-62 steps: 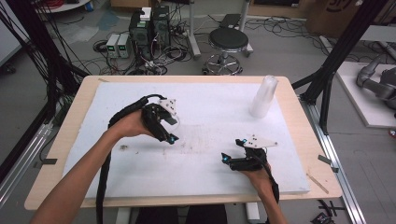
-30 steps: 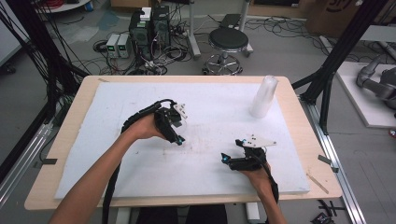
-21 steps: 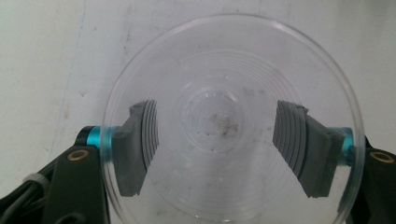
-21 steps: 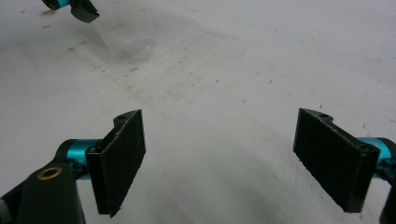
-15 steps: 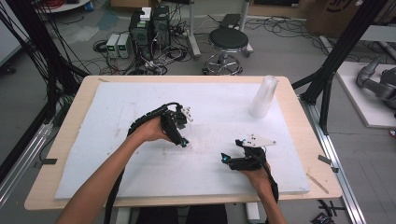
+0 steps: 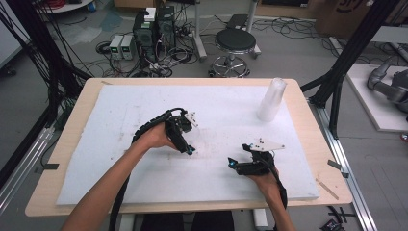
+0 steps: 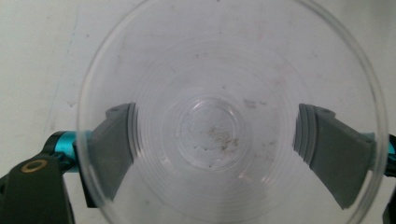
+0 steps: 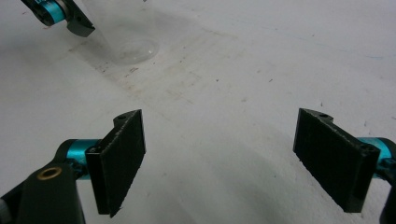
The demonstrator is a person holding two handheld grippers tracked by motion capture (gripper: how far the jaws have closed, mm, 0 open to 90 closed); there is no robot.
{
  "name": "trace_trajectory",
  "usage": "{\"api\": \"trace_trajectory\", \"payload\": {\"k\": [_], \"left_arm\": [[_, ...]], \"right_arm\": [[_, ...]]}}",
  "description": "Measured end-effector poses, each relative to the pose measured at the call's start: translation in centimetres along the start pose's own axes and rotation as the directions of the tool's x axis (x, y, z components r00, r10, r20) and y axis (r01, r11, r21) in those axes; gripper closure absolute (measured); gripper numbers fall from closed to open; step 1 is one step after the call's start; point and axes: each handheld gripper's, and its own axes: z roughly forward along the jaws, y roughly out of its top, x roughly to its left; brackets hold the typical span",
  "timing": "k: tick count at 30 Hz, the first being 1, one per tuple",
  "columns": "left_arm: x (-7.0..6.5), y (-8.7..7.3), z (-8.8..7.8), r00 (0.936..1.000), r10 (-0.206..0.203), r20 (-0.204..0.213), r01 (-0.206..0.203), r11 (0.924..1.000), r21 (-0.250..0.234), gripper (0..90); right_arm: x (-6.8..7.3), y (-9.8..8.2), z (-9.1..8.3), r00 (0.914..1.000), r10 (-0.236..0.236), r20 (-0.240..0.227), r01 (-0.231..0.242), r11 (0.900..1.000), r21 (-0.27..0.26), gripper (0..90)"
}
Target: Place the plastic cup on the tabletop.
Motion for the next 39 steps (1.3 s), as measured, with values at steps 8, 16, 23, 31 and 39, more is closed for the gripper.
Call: {"api": "trace_trajectory", "payload": {"k": [8,16,23,31,39], "left_arm": [[0.3,-0.8,-0.9,0.9996,-0.028,-0.002,0.028,0.9996,-0.003,14.5],[-0.4,-4.1,-3.4,0.9982,-0.049,-0.035,0.047,0.997,-0.061,14.6],[-2.7,-8.8,-6.3,0.9862,-0.119,-0.115,0.091,0.9699,-0.226,14.6],[-5.6,-14.2,-8.0,0.9416,-0.259,-0.215,0.128,0.8653,-0.485,14.7],[-7.8,-18.1,-7.4,0.8796,-0.405,-0.249,0.153,0.7371,-0.658,14.6]], "right_arm": [[0.0,0.0,0.0,1.0,0.0,-0.002,0.0,1.0,-0.002,16.5],[-0.1,0.0,-0.1,0.9999,0.002,-0.014,-0.002,1.0,-0.009,16.5],[-0.1,-0.1,-0.2,0.9997,0.007,-0.024,-0.007,1.0,-0.011,16.5],[-0.2,0.0,-0.1,0.9995,0.014,-0.028,-0.015,1.0,-0.016,16.5],[-0.2,-0.2,-0.4,0.9998,0.013,-0.018,-0.013,0.999,-0.039,16.5]]}}
